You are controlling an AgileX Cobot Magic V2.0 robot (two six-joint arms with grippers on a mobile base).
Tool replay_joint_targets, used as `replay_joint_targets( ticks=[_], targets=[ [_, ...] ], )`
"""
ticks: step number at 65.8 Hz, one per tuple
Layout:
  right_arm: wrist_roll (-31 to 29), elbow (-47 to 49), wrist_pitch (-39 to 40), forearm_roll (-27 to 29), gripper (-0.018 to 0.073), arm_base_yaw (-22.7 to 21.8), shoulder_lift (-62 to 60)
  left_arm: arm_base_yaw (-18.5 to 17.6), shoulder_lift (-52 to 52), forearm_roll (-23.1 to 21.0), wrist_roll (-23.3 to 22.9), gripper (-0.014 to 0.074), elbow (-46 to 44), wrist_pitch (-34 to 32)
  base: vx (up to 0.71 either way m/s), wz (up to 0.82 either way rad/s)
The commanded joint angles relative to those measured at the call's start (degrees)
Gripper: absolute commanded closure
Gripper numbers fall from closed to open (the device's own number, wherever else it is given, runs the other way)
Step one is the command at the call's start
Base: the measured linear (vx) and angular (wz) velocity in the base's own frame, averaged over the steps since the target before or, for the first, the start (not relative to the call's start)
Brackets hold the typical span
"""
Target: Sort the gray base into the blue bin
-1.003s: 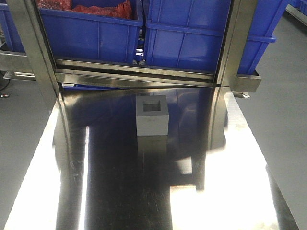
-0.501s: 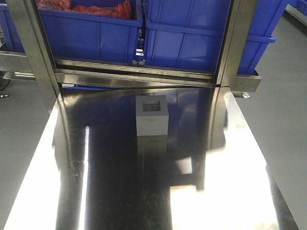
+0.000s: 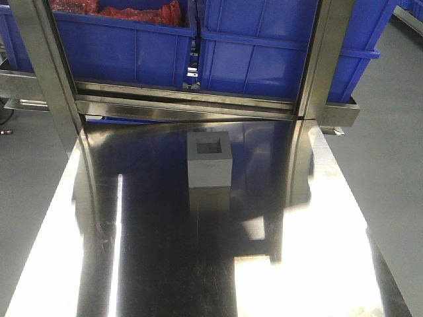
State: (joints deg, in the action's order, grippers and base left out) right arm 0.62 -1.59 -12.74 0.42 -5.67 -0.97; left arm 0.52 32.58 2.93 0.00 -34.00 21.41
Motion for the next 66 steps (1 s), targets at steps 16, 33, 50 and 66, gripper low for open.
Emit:
replay_joint_targets(
  ticks=[16,33,50,66],
  targets=[
    [-0.62,-0.12,4.15,-0.42,0.0564,-0.11,0.83,-0.16,0.35,-0.09,-0.74,-0.0138,-2.05,-5.1,0.0,0.0],
    [-0.62,-0.12,4.15,-0.42,0.0564,-0.11,0.83,-0.16,0.35,-0.09,-0.74,-0.0082,-2.05,-5.21,0.0,0.0],
    [-0.62,-0.12,4.15,-0.42,0.0564,-0.11,0.83,-0.16,0.35,-0.09,-0.74,0.002,-2.05,-5.8,0.0,0.0],
    [-0.62,-0.12,4.15,-0.42,0.0564,-0.11,0.83,-0.16,0.87,-0.15,-0.74,0.002,-2.07,-7.05,0.0,0.0]
  ],
)
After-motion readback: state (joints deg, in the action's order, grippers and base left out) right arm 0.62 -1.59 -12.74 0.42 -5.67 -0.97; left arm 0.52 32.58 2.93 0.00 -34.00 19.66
